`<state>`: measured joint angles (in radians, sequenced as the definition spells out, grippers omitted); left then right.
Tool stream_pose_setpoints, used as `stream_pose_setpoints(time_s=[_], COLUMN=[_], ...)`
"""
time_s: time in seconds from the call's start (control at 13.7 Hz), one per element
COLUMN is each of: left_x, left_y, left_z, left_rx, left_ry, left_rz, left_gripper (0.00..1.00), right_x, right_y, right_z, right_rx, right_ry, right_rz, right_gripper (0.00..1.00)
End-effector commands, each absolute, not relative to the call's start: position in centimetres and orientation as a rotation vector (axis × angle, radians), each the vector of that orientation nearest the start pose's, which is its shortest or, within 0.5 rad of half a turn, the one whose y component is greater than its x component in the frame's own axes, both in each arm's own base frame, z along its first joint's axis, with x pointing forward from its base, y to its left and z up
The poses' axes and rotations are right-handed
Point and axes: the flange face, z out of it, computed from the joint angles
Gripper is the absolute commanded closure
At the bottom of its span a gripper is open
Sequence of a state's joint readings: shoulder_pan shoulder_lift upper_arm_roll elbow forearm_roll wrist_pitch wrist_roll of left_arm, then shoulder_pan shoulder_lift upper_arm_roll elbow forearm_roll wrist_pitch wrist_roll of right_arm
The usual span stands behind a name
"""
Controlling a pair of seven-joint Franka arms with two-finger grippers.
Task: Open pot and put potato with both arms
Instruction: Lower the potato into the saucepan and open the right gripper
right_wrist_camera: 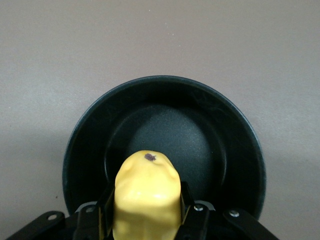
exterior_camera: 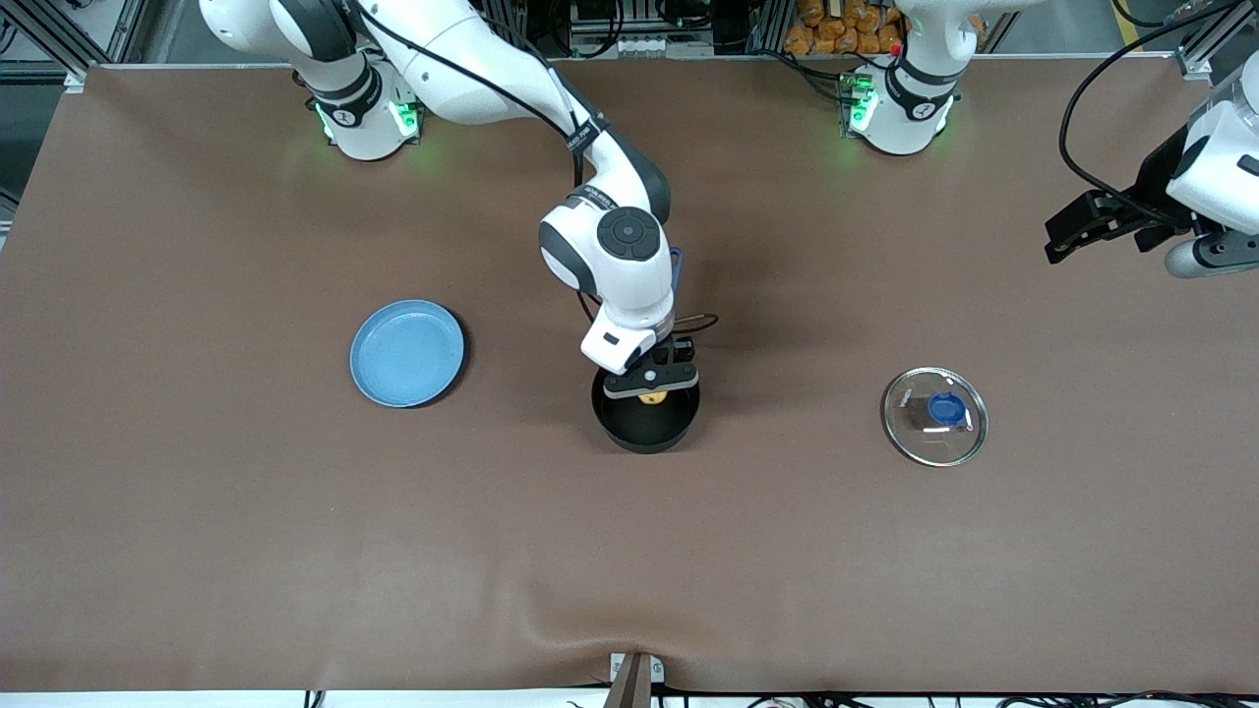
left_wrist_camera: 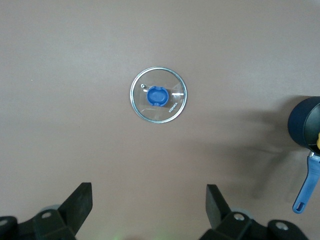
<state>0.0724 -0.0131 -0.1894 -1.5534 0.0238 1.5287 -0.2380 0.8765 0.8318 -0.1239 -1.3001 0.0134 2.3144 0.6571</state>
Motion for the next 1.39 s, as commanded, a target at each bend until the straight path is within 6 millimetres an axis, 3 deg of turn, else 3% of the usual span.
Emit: stream_pose_setpoints(time_s=[0.0, 0.37, 0.73, 1.03, 1.25, 1.32], left_x=[53.8, 53.7, 53.7, 53.8, 53.9, 53.9], left_y=[-6.0, -6.0, -5.9, -5.3, -5.3, -5.3], left_z=[64.0, 64.1, 64.2, 64.2, 64.1, 64.1], left_rx=[-3.122, -3.122, -3.122, -3.121, -3.121, -3.121], left_ry=[-0.200, -0.200, -0.202, -0.216, -0.216, -0.216], left_rz=[0.019, 0.014, 0.014, 0.014, 0.014, 0.014], left_gripper=[0.00, 0.00, 0.00, 0.00, 0.00, 0.00], right_x=[53.9, 53.9, 53.8, 53.8, 53.8, 53.8], right_y=[55.2, 54.9, 54.8, 54.8, 54.8, 54.8], right_z=[25.0, 24.0, 23.6, 23.5, 23.5, 23.5], right_rx=[-3.059, -3.074, -3.085, -3.086, -3.088, -3.088], right_ry=[-0.214, -0.197, -0.199, -0.199, -0.198, -0.188], right_rz=[-0.350, -0.344, -0.343, -0.341, -0.344, -0.344], right_gripper=[1.00, 0.99, 0.74, 0.61, 0.40, 0.29])
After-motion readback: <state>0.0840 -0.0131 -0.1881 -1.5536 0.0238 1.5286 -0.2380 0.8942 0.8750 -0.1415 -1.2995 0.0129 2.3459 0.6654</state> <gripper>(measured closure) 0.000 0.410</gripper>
